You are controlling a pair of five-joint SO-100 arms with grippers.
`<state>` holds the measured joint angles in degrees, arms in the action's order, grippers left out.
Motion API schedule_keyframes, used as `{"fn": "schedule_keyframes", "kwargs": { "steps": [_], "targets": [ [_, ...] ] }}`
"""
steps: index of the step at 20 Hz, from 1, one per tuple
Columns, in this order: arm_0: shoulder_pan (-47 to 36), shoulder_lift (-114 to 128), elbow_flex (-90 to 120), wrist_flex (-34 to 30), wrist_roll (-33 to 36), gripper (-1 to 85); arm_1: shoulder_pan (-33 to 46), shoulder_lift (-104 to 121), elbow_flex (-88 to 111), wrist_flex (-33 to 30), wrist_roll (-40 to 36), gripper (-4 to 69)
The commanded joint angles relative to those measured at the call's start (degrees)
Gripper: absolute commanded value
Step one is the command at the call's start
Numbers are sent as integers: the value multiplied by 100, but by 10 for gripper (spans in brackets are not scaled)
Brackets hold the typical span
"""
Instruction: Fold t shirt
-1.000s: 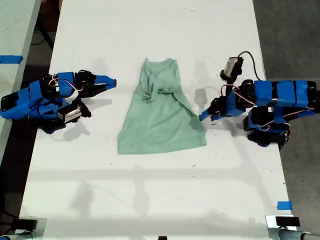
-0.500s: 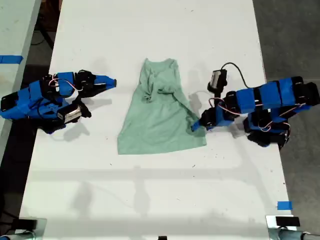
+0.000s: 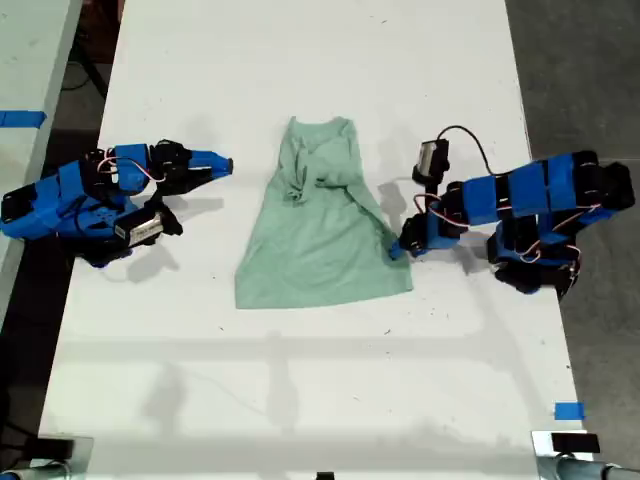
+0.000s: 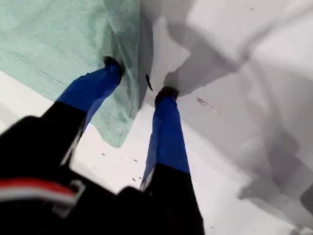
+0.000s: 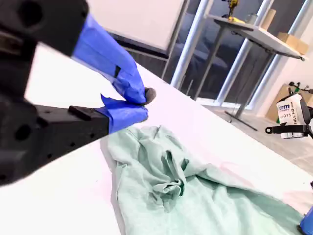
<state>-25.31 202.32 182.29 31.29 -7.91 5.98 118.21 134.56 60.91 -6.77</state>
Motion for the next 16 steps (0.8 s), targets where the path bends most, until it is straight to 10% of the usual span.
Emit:
{"fn": "schedule_keyframes", "kwargs": {
  "steps": [1, 11, 16],
  "targets": [
    [0, 35, 18, -149, 35, -2, 79, -18, -9, -123, 0, 154],
    [9, 35, 18, -141, 35, -2, 53, -396, -18, -448, 88, 12],
    [9, 35, 18, -141, 35, -2, 18, -422, -888, 598, 158, 12]
  ]
}}
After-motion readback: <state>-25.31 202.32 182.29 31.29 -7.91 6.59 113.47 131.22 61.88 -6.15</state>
